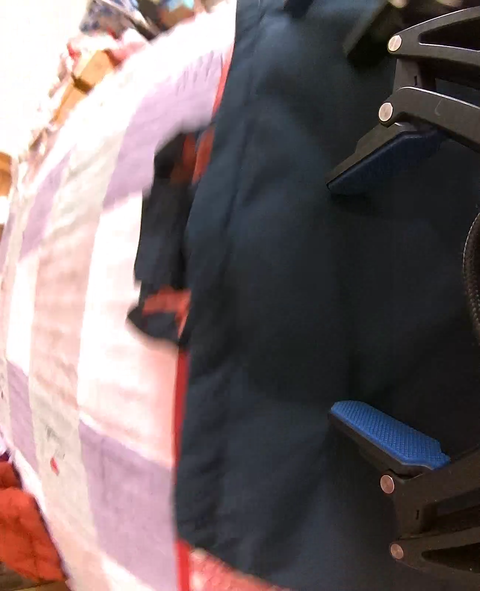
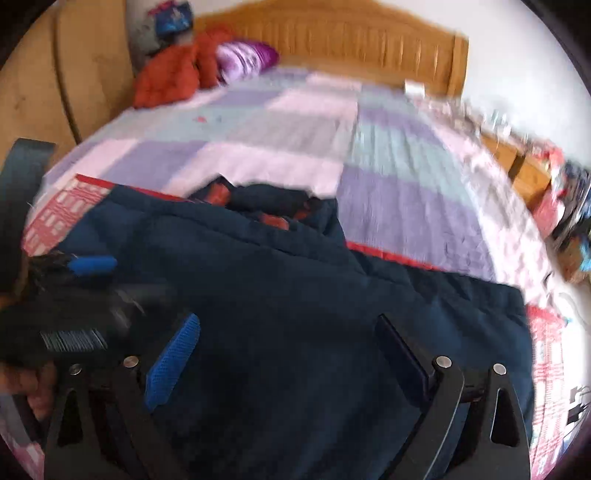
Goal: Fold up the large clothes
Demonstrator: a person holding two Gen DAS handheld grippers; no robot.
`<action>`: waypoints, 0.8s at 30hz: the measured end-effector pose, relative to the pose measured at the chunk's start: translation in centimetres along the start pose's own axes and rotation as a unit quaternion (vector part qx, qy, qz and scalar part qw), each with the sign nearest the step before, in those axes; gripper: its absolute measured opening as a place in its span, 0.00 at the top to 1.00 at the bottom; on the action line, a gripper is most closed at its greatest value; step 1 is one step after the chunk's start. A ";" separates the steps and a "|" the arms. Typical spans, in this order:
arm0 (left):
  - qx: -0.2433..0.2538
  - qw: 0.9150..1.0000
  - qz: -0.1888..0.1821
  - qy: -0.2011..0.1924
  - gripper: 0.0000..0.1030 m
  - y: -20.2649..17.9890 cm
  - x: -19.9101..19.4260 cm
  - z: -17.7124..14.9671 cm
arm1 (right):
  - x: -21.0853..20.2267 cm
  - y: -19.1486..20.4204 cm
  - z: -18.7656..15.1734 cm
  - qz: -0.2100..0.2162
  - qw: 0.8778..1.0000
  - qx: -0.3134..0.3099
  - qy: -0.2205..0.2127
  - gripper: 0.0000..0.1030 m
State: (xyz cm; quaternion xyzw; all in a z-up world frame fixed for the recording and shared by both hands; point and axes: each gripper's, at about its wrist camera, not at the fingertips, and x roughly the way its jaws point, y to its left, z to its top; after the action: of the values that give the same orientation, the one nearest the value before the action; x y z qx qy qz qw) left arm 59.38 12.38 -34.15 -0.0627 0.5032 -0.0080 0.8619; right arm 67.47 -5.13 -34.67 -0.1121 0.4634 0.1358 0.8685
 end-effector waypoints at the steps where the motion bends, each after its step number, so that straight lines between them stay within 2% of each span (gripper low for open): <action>1: 0.009 1.000 0.013 0.006 0.06 1.0 0.8 0.4 | 1.0 -1.3 -0.3 -0.003 1.000 -0.001 0.014 0.05; 2: 0.017 1.000 0.022 0.013 0.03 2.3 1.5 0.6 | 2.1 -3.3 -0.2 0.007 1.000 0.007 0.020 0.05; 4: 0.016 0.998 0.052 0.013 0.02 5.3 2.2 0.7 | 1.4 -7.2 -1.9 -0.021 0.999 0.032 0.021 0.05; 6: -0.018 0.997 0.073 0.020 0.02 10.1 2.0 1.0 | 1.2 -11.3 -3.2 -0.030 0.996 0.075 0.023 0.05; 7: -0.034 0.998 0.053 0.022 0.05 12.2 1.9 0.8 | 1.1 -13.2 -3.6 -0.049 0.995 0.089 0.025 0.05; 8: -0.041 0.998 0.024 0.028 0.12 13.2 2.0 0.5 | 0.9 -15.4 -4.2 -0.071 0.991 0.106 0.029 0.05; 9: -0.027 0.999 0.021 0.034 0.12 13.4 1.9 0.3 | 0.3 -16.4 -4.6 -0.063 0.991 0.117 0.028 0.05; 11: 0.018 0.998 0.054 0.016 0.12 12.1 0.3 -0.2 | -1.0 -17.6 -5.5 -0.105 0.985 0.129 0.041 0.05; 12: 0.024 0.997 0.076 0.001 0.12 11.4 -0.9 -0.5 | -2.0 -17.8 -6.0 -0.119 0.984 0.132 0.031 0.05; 13: 0.021 0.998 0.062 -0.017 0.12 10.8 -2.2 -1.0 | -3.3 -17.6 -6.4 -0.139 0.981 0.133 0.017 0.05; 14: 0.009 0.999 0.032 -0.031 0.12 10.0 -3.4 -1.7 | -4.7 -16.4 -6.8 -0.142 0.982 0.127 -0.010 0.05; 15: 0.006 0.999 0.012 -0.034 0.12 9.3 -4.0 -2.0 | -5.7 -15.4 -7.0 -0.130 0.984 0.121 -0.023 0.05; 16: 0.015 0.999 -0.002 -0.036 0.11 7.9 -4.5 -3.0 | -6.6 -12.8 -7.4 -0.097 0.990 0.099 -0.039 0.05; 18: 0.055 0.998 -0.014 -0.029 0.11 4.8 -4.9 -5.1 | -7.5 -7.6 -8.6 -0.042 0.997 0.037 -0.045 0.05; 19: 0.083 0.996 -0.001 -0.030 0.11 3.4 -4.8 -6.2 | -7.5 -5.3 -9.4 -0.030 0.999 0.001 -0.040 0.05; 20: 0.100 0.994 0.013 -0.036 0.11 2.9 -4.6 -6.8 | -7.5 -3.8 -10.2 -0.037 0.998 -0.024 -0.038 0.05; 21: 0.110 0.993 0.020 -0.043 0.11 2.9 -4.9 -7.7 | -7.9 -3.3 -11.3 -0.043 0.997 -0.038 -0.042 0.05; 23: 0.096 0.994 0.023 -0.049 0.09 5.0 -5.5 -8.4 | -8.8 -6.5 -13.8 -0.043 0.998 0.018 -0.044 0.05; 24: 0.088 0.994 0.041 -0.049 0.06 6.0 -5.8 -8.6 | -9.0 -8.1 -14.7 -0.048 0.997 0.048 -0.043 0.05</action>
State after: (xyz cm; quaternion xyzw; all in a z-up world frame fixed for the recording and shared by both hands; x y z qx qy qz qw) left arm 48.77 17.94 -33.96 0.0337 0.4594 -0.0138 0.8875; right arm 54.01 -18.66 -34.57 -0.0868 0.4255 0.0764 0.8975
